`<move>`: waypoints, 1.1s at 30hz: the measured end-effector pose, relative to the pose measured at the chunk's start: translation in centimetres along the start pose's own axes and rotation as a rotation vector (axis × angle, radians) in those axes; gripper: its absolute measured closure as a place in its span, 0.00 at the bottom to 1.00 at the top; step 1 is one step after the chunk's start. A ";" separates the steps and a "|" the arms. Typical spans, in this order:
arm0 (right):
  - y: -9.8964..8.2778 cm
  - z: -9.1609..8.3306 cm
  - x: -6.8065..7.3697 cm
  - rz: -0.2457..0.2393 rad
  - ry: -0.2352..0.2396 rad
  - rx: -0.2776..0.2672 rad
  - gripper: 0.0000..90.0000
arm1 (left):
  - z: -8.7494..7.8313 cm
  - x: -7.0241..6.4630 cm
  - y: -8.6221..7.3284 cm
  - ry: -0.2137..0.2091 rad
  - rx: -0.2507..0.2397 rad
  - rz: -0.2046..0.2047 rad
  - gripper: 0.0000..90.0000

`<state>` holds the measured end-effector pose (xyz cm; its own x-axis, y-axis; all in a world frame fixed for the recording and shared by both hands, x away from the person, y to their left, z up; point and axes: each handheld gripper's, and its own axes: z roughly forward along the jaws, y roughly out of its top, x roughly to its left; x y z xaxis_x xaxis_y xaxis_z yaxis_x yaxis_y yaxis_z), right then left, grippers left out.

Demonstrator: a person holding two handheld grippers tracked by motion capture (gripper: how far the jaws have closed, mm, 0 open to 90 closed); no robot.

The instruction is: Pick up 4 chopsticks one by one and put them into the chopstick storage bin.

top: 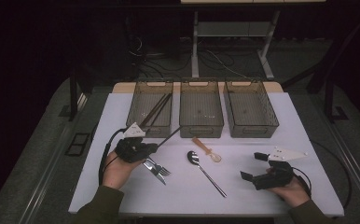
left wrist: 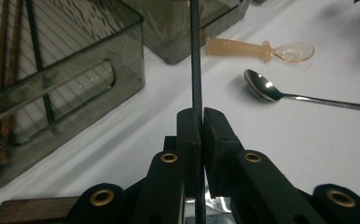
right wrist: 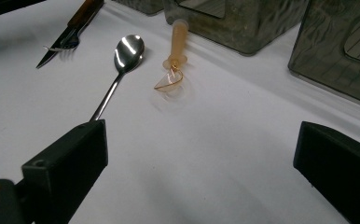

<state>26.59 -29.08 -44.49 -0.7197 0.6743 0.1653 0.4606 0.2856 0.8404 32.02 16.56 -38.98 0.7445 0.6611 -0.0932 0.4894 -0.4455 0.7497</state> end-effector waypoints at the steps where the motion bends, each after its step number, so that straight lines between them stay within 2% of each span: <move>1: 0.0 0.0 0.0 0.000 0.000 0.000 0.03 | -0.1 0.1 0.1 0.003 0.000 0.002 0.95; 18: 0.0 0.1 0.0 0.001 -0.008 0.005 0.03 | -0.2 2.4 2.3 0.033 -0.042 -0.029 0.95; 26: -0.1 0.2 -0.1 0.007 -0.015 0.010 0.03 | 0.4 4.3 3.8 0.049 -0.046 -0.040 0.95; 33: -0.1 0.1 -0.1 0.016 -0.015 0.010 0.03 | 0.8 6.4 5.7 0.058 -0.055 -0.076 0.95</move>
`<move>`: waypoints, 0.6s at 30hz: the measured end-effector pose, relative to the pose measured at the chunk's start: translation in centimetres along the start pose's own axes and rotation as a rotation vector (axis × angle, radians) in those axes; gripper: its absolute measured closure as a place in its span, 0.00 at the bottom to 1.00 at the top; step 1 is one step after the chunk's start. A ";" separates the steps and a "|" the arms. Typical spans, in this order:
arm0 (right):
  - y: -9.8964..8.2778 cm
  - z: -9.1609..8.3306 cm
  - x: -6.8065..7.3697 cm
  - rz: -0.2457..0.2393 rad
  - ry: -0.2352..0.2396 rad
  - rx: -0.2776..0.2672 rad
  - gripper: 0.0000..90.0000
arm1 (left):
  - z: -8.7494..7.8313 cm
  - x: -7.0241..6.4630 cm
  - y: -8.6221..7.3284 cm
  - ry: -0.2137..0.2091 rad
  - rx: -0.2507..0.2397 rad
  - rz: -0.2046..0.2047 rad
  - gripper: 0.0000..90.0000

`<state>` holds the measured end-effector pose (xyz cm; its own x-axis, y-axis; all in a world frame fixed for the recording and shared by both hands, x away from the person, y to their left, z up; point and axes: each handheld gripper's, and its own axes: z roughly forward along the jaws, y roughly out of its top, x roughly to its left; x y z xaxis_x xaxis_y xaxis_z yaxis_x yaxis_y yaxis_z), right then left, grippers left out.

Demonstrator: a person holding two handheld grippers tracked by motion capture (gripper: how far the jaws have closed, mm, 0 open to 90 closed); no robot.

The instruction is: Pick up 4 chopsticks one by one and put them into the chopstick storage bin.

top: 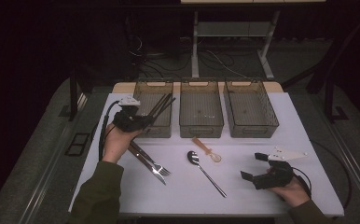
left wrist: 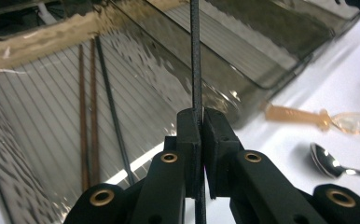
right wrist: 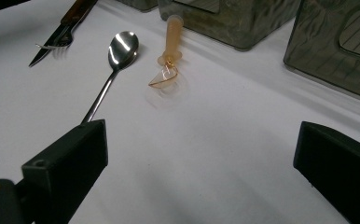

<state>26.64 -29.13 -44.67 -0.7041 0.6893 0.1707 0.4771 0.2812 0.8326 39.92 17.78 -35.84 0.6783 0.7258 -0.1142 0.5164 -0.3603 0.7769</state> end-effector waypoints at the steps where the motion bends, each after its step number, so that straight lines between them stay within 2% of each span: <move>1: 0.0 0.0 0.0 0.000 0.000 -0.003 0.03 | 0.0 0.3 0.3 0.002 -0.003 -0.005 0.95; 7: 0.0 0.0 0.0 0.000 0.001 -0.002 0.03 | 0.4 1.6 2.1 0.016 -0.007 -0.020 0.95; 8: 0.0 0.0 -0.1 0.001 0.001 0.000 0.03 | 0.6 1.9 2.4 0.016 -0.010 -0.010 0.95; 9: 0.0 0.1 -0.1 -0.001 0.001 0.000 0.03 | 0.7 2.0 2.7 0.021 -0.009 -0.024 0.95; 12: 0.0 0.1 0.0 -0.005 0.001 0.003 0.03 | 1.0 2.7 3.3 0.030 -0.023 -0.029 0.95; 14: 0.0 0.1 0.0 -0.004 0.000 0.001 0.03 | 1.3 3.1 3.5 0.041 -0.029 -0.054 0.95; 15: 0.0 0.0 0.0 -0.002 0.000 0.000 0.03 | 1.5 3.4 3.6 0.040 -0.030 -0.051 0.95; 18: 0.0 0.0 0.0 -0.003 0.001 -0.001 0.03 | 2.1 4.0 3.9 0.040 -0.045 -0.093 0.95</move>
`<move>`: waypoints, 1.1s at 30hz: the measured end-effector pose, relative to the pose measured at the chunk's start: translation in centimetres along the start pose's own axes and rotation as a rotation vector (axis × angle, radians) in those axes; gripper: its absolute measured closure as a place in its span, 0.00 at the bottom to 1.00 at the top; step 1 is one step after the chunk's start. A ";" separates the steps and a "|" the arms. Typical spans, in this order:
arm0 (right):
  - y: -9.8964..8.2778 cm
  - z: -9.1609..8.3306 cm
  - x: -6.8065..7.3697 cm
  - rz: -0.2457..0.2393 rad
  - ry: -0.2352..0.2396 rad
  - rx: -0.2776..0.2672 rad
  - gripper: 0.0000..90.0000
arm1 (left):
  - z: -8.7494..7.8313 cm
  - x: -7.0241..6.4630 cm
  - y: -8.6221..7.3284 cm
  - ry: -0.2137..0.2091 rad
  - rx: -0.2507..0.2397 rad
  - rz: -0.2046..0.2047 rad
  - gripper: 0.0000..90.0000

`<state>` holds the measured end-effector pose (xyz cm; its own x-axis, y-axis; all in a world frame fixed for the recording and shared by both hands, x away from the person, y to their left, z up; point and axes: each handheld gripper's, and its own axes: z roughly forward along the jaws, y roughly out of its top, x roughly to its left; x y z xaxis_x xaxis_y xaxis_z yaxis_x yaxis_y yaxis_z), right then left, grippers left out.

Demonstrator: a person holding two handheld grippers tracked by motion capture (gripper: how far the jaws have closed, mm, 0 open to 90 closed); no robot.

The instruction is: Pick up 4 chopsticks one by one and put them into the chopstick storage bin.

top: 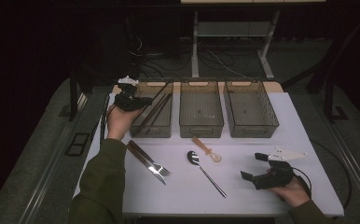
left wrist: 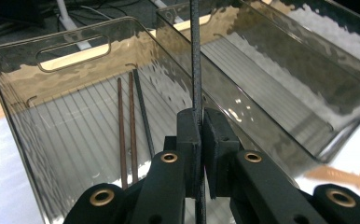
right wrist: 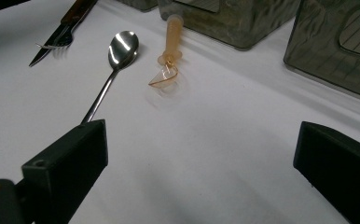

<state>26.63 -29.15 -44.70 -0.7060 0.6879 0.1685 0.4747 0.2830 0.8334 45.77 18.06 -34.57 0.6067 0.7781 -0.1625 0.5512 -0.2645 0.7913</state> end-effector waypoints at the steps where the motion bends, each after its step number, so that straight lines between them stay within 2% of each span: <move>1: 0.0 0.0 0.0 0.000 0.001 0.000 0.03 | 0.1 0.2 0.1 0.003 0.000 0.001 0.95; 4: 0.0 0.0 0.0 0.001 0.004 -0.004 0.03 | 0.7 0.8 0.4 0.012 -0.018 -0.028 0.95; 8: 0.0 0.0 0.0 0.002 0.004 -0.004 0.03 | 1.7 1.6 0.7 0.038 -0.011 -0.041 0.95; 10: 0.0 0.0 0.0 0.001 0.005 -0.004 0.03 | 2.4 1.8 0.7 0.046 -0.015 -0.068 0.95; 11: 0.0 -0.1 0.0 0.000 0.006 -0.004 0.03 | 2.6 2.0 0.7 0.053 -0.008 -0.060 0.95; 15: 0.0 -0.1 0.0 0.001 0.008 -0.006 0.03 | 3.8 2.3 0.4 0.070 0.004 -0.074 0.95; 19: 0.0 -0.1 0.0 0.001 0.009 -0.007 0.03 | 4.6 2.5 0.0 0.084 0.043 -0.076 0.95; 26: 0.0 -0.2 0.0 0.006 0.009 -0.008 0.03 | 5.1 2.7 -0.1 0.089 0.059 -0.095 0.94; 29: 0.0 -0.1 0.0 0.002 0.009 -0.008 0.03 | 5.0 2.7 -0.2 0.097 0.047 -0.099 0.82; 33: 0.0 -0.1 0.0 0.005 0.009 -0.010 0.03 | 4.9 2.8 -0.2 0.109 0.047 -0.095 0.72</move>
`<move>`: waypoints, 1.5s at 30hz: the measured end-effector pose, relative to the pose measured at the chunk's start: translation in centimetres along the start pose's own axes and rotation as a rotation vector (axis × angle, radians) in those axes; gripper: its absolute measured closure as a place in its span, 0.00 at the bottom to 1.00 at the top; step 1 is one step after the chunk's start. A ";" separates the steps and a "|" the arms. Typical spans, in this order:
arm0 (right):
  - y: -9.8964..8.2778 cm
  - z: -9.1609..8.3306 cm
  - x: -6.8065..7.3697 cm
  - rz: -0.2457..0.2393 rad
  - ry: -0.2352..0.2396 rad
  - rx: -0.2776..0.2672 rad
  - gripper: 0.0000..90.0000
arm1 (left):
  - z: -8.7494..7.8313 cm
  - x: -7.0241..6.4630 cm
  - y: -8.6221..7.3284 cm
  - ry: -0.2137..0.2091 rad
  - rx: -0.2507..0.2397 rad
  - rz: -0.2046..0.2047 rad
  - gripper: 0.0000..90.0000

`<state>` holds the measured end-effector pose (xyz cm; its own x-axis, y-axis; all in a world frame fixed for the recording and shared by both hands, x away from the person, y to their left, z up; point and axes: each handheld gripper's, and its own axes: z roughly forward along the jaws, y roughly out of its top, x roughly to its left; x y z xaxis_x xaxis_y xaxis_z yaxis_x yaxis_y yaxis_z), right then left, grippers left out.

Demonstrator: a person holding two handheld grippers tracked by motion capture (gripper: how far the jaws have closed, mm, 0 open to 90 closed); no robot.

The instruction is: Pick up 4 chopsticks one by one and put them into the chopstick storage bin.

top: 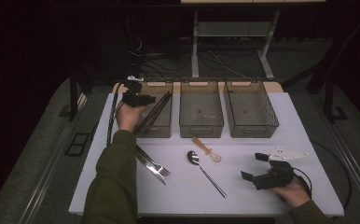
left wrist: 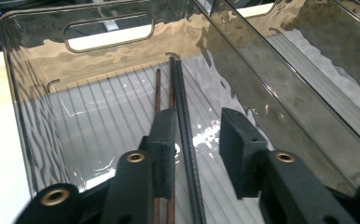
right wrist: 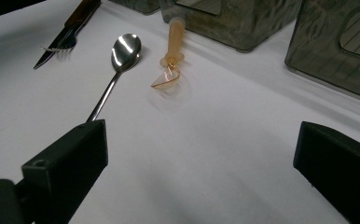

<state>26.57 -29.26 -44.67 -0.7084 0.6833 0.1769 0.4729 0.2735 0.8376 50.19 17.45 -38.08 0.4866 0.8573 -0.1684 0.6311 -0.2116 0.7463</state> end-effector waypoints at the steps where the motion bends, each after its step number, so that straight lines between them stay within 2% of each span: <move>1: 0.0 0.0 0.0 0.000 0.000 0.001 0.03 | 0.0 0.0 0.0 0.005 0.000 0.001 0.70; 6: 0.0 0.0 0.0 0.000 0.002 0.003 0.03 | -0.2 0.0 0.0 0.003 0.000 0.009 0.61; 10: 0.0 0.0 0.0 0.000 0.002 0.001 0.03 | -0.6 -0.2 0.2 -0.009 -0.021 0.022 0.55; 18: 0.0 0.0 -0.1 0.002 0.002 0.004 0.03 | -1.9 -1.4 0.5 -0.047 -0.033 0.082 0.42; 25: 0.1 0.0 -0.1 0.011 0.002 0.000 0.03 | -3.4 -2.6 0.0 -0.064 -0.038 0.131 0.36; 27: 0.1 0.0 -0.1 0.015 0.003 -0.001 0.03 | -3.8 -3.0 -0.4 -0.069 -0.038 0.156 0.34; 32: 0.2 0.2 -0.2 0.015 0.003 0.001 0.03 | -4.6 -4.1 -1.7 -0.096 -0.032 0.189 0.30; 34: 0.2 0.3 -0.2 0.015 0.001 0.005 0.03 | -4.8 -4.5 -2.5 -0.116 -0.042 0.185 0.29; 35: 0.2 0.3 -0.3 0.016 0.002 0.006 0.03 | -4.8 -4.7 -2.8 -0.121 -0.036 0.197 0.29; 41: 0.2 0.3 -0.2 0.017 0.001 0.002 0.03 | -5.4 -5.8 -5.0 -0.141 -0.043 0.209 0.26; 45: 0.2 0.3 -0.2 0.013 0.002 0.003 0.03 | -6.2 -6.5 -6.3 -0.151 -0.041 0.233 0.24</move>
<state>26.99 -29.17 -44.75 -0.7033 0.6855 0.1883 0.4835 0.2671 0.8336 39.28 16.09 -37.70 0.7024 0.7072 -0.0807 0.4676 -0.3731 0.8014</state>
